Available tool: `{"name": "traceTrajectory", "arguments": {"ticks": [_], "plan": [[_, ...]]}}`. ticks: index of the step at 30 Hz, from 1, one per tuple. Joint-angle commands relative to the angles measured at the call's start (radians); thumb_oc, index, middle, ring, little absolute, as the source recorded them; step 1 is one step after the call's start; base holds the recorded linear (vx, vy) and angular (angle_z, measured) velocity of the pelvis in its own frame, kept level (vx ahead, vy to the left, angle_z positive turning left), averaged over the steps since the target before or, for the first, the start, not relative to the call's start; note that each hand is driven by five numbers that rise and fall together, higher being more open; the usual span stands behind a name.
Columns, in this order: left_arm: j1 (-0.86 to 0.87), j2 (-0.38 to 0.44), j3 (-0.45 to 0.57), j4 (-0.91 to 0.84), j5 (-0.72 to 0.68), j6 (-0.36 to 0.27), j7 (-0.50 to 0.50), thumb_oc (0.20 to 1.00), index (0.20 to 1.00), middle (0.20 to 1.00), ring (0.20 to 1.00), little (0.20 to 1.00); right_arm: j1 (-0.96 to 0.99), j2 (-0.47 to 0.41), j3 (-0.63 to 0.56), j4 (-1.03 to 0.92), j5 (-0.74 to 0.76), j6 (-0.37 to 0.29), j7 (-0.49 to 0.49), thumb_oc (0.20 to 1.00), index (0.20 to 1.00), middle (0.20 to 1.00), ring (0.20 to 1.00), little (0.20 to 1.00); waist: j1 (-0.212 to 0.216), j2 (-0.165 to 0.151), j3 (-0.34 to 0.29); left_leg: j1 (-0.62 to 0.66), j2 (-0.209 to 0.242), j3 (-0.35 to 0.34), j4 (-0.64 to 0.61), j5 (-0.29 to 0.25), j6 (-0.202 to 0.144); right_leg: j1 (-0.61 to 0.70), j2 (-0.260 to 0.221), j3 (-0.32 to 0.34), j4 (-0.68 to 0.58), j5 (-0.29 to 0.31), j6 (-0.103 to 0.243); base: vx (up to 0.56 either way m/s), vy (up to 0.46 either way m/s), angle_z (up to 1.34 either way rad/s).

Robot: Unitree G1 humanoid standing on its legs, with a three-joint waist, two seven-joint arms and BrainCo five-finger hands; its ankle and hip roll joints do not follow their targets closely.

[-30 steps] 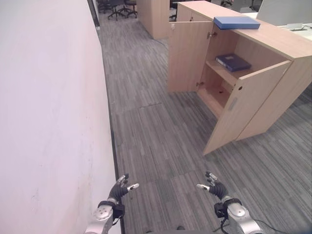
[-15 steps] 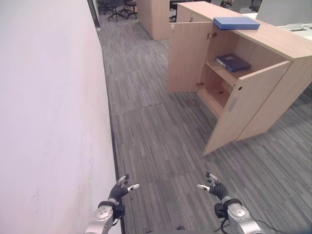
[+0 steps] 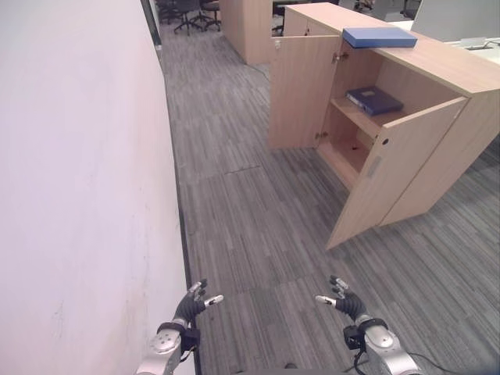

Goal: Put the empty folder in the office cabinet

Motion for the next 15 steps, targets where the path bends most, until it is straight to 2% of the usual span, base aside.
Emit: {"name": "traceTrajectory", "arguments": {"ticks": [1, 15], "plan": [[-0.056, 0.013, -0.012, 0.005, -0.015, -0.037, 0.004, 1.000, 1.000, 1.000, 1.000, 1.000, -0.038, -0.004, -0.006, -0.009, 0.004, -0.030, -0.006, 1.000, 1.000, 1.000, 1.000, 1.000, -0.001, -0.047, 0.006, -0.003, 0.004, -0.001, 0.003, -0.036, -0.045, 0.076, -0.091, -0.003, 0.033, -0.093, 0.119, 0.00, 0.000, 0.00], [-0.060, 0.010, -0.012, 0.012, -0.018, -0.034, 0.009, 1.000, 1.000, 1.000, 1.000, 1.000, -0.041, -0.003, -0.007, -0.007, 0.008, -0.026, -0.008, 1.000, 1.000, 1.000, 1.000, 1.000, 0.000, -0.048, 0.012, -0.008, 0.009, -0.009, 0.003, -0.029, -0.050, 0.072, -0.085, -0.011, 0.040, -0.100, 0.114, 0.00, -0.009, 0.00]]}}
